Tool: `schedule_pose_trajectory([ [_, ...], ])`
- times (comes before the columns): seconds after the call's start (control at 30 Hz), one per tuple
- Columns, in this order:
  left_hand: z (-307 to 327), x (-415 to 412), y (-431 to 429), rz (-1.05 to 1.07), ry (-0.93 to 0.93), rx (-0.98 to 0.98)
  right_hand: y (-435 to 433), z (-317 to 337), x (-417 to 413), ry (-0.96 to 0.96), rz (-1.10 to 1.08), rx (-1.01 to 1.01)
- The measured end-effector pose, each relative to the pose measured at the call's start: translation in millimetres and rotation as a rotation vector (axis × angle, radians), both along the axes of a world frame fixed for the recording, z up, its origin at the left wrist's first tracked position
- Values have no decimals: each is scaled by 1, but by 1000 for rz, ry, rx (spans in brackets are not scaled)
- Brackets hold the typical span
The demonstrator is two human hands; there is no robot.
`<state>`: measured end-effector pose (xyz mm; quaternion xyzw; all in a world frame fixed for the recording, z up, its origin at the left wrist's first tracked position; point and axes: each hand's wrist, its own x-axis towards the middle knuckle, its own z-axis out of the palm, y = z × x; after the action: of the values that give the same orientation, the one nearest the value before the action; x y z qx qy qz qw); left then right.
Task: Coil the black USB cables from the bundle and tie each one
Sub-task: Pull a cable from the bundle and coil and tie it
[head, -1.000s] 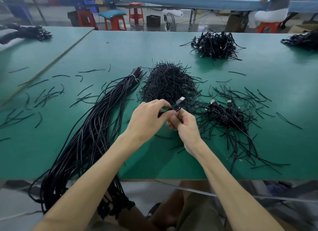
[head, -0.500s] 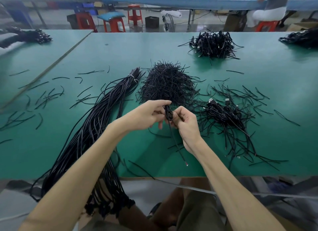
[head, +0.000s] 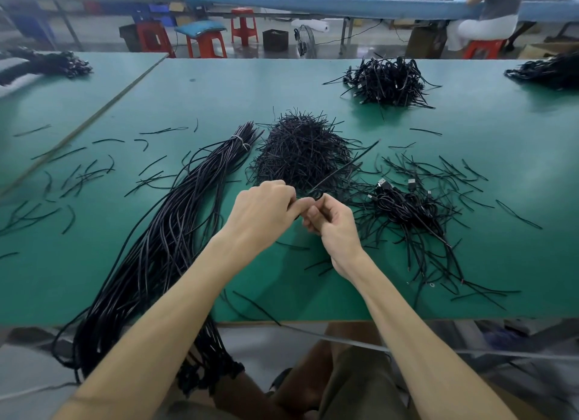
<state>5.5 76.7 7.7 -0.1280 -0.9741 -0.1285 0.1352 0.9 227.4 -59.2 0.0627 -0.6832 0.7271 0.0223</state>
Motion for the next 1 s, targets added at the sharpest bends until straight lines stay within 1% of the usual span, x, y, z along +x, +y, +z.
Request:
schedule_pose_trajectory([
  [0.13,4,4,5,43,-3,-4,0,-1,0,29,18,46],
  [0.27,8,6,10,118,-132,108,0,-1,1,48,25,63],
  [0.4,9,10,12,177,-174,165,-2,1,2,66,56,53],
  [0.47,8,9,11,179,-222,244,-2,2,1,59,60,45],
  [0.63,4,-2,3,132,-466,553,-1,1,1,40,62,74],
  [0.7,2,-4,1,140,-519,657,-1,1,0,42,60,79],
  [0.77,0,-5,2,148,-531,681,-2,0,0,44,64,75],
  [0.8,-1,-5,3,145,-518,662,-1,0,-1,46,65,69],
  [0.9,-1,-1,5,126,-407,509,0,2,0,56,67,40],
  [0.93,-1,1,5,110,-374,509,0,3,0,59,61,27],
  [1.0,1,4,2,88,-353,630,0,3,1,53,37,1],
])
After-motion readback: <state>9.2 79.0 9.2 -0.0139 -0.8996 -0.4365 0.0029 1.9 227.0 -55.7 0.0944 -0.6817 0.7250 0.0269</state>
